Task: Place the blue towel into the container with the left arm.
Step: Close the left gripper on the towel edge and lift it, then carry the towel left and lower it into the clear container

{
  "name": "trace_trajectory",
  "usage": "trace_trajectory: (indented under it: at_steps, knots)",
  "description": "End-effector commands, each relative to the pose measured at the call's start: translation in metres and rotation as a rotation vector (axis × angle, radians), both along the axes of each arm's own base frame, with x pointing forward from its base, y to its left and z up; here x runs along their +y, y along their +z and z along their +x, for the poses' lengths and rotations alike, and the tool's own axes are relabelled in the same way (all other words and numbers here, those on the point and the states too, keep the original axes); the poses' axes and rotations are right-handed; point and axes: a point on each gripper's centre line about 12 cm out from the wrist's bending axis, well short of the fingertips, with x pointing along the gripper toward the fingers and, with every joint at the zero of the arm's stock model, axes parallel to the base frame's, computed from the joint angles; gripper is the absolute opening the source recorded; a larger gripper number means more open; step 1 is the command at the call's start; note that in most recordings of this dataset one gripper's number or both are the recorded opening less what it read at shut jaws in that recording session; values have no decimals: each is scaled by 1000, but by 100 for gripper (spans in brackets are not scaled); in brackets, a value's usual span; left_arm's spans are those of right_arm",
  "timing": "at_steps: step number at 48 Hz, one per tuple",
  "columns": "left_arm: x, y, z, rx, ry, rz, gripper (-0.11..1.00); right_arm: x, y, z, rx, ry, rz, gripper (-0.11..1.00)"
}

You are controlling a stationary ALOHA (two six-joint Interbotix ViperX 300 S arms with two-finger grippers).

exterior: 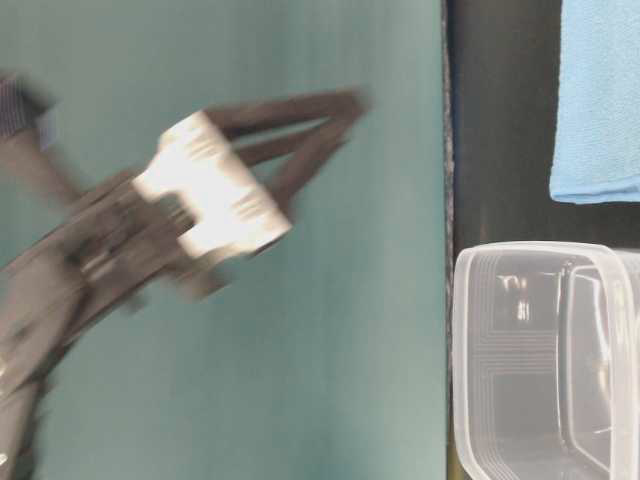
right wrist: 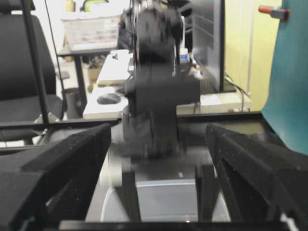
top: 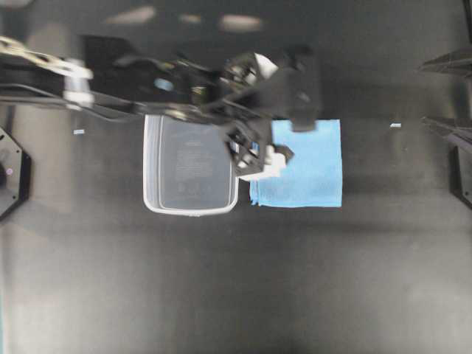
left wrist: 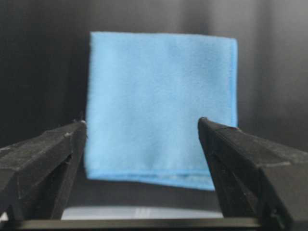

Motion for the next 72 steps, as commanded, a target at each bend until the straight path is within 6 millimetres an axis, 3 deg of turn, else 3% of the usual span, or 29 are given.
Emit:
trace_trajectory:
  at_steps: [1, 13, 20, 38, 42, 46, 49, 57, 66, 72]
  knots:
    - [-5, -15, 14, 13, -22, 10, 91, 0, 4, 1, -11, -2, 3, 77]
    - [-7, -77, 36, 101, -66, 36, 91, 0, 4, 1, -9, -2, 3, 77]
    - [-5, -97, 44, 123, -65, 35, 90, 0, 4, 1, -11, -2, 3, 77]
    - [-12, -127, 42, 195, -68, 25, 84, 0, 3, 1, -12, -2, 1, 77]
    - [-13, -128, 41, 198, -68, 23, 77, 0, 4, 1, -14, -2, -1, 77]
    - [-15, -127, 41, 198, -74, 25, 61, 0, 4, 1, -14, -2, -2, 77]
    - [-18, -123, 42, 191, -80, 28, 46, 0, 4, 1, -14, -2, -2, 77]
    - [-19, -91, 51, 121, -90, 37, 6, 0, 4, 1, -15, -3, -4, 76]
    - [-21, -23, 55, 12, -90, 44, 6, 0, 5, 0, -18, -3, -4, 76]
    - [-19, 33, 37, -2, -79, 44, 6, 0, 6, -1, -22, -4, -12, 76]
